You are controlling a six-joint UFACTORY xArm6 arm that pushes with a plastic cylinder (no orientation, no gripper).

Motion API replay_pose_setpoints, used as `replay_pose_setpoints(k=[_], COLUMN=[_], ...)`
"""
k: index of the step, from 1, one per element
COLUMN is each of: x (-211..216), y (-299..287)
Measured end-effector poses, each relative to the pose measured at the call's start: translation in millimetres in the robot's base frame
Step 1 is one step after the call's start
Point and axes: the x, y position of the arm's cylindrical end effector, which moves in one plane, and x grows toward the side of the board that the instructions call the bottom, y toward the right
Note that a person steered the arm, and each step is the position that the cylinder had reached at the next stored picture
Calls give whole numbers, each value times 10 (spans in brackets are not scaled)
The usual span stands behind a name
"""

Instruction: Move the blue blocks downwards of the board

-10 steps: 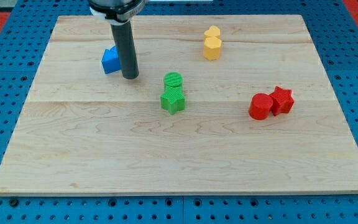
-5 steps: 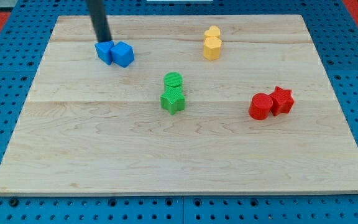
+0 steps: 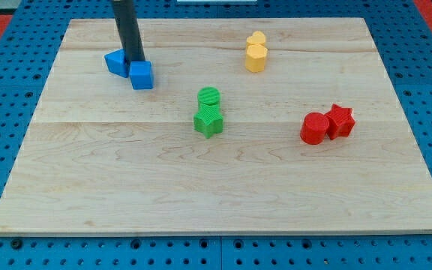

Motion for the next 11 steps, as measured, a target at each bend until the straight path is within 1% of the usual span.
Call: replay_pose_setpoints(k=[1, 3, 4, 7, 8, 9, 10, 11], x=[109, 299, 299, 338, 403, 307, -68, -309], y=[141, 623, 339, -38, -264, -195, 181, -360])
